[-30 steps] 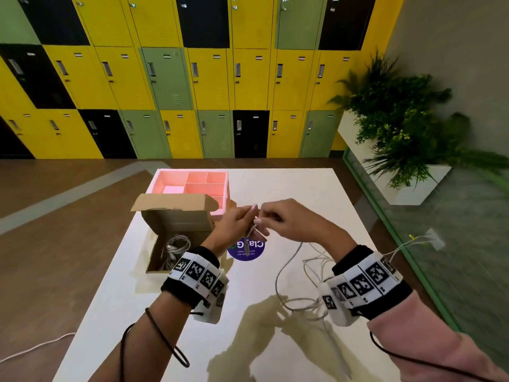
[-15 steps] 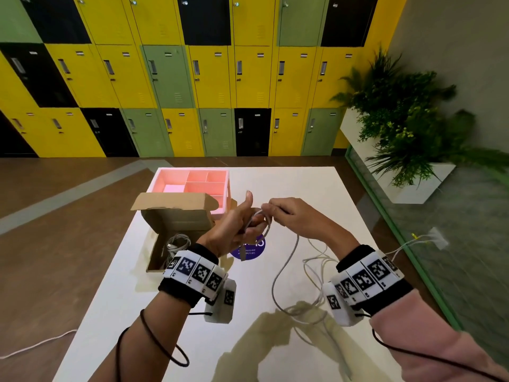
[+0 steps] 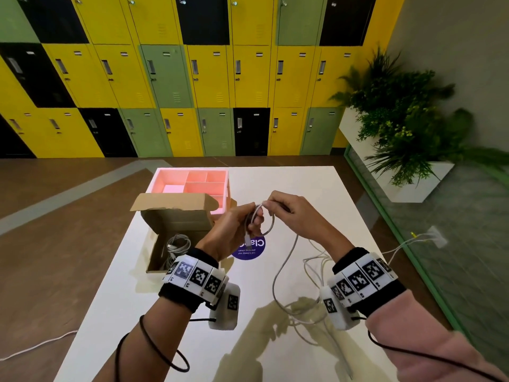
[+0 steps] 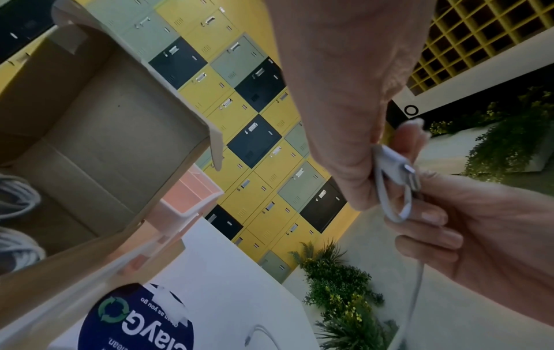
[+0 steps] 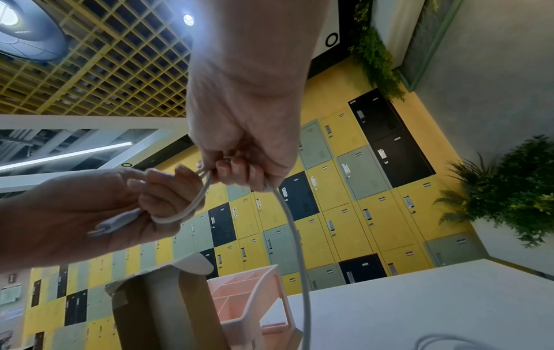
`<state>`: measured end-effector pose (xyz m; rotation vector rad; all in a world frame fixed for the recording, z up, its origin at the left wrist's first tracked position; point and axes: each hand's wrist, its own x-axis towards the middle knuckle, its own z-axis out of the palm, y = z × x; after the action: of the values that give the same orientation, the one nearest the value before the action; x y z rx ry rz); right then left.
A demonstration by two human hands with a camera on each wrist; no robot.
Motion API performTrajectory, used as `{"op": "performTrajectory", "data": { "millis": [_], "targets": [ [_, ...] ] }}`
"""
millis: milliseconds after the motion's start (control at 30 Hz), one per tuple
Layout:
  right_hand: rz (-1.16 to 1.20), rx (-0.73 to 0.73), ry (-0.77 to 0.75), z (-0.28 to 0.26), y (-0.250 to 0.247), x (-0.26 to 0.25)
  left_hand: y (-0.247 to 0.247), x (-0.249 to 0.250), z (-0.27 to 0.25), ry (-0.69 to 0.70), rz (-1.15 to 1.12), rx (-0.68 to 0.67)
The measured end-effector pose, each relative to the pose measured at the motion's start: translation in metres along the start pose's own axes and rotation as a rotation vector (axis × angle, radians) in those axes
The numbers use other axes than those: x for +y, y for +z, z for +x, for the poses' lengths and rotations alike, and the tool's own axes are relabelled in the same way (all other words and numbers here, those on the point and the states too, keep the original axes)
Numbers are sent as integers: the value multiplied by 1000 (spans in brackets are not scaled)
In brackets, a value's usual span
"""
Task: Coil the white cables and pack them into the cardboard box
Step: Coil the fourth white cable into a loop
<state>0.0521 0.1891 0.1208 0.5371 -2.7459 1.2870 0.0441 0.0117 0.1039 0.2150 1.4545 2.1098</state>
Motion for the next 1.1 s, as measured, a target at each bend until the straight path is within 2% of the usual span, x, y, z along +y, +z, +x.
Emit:
{"op": "performTrajectory", "data": {
  "millis": [133,367,500,633,733,900,1100],
  "targets": [
    [32,17,36,1,6,3,-1,1,0,-43,-65,-79],
    [226,-65,95,5,0,-5,-7,0,1,-83,-160,-176],
    [295,-73,110,2,3,3,-10,3,4,-27,-259,-140],
    [298,24,175,1,11,12,-12,9,5,30,-281,-128],
    [174,81,235,2,24,9,-9,11,6,86,-234,-109],
    [2,-120,370,-1,49,0,-7,7,9,224,-42,-30],
    [-136,-429,427,-3,57,-13,-18,3,12,258,34,42]
  ]
}}
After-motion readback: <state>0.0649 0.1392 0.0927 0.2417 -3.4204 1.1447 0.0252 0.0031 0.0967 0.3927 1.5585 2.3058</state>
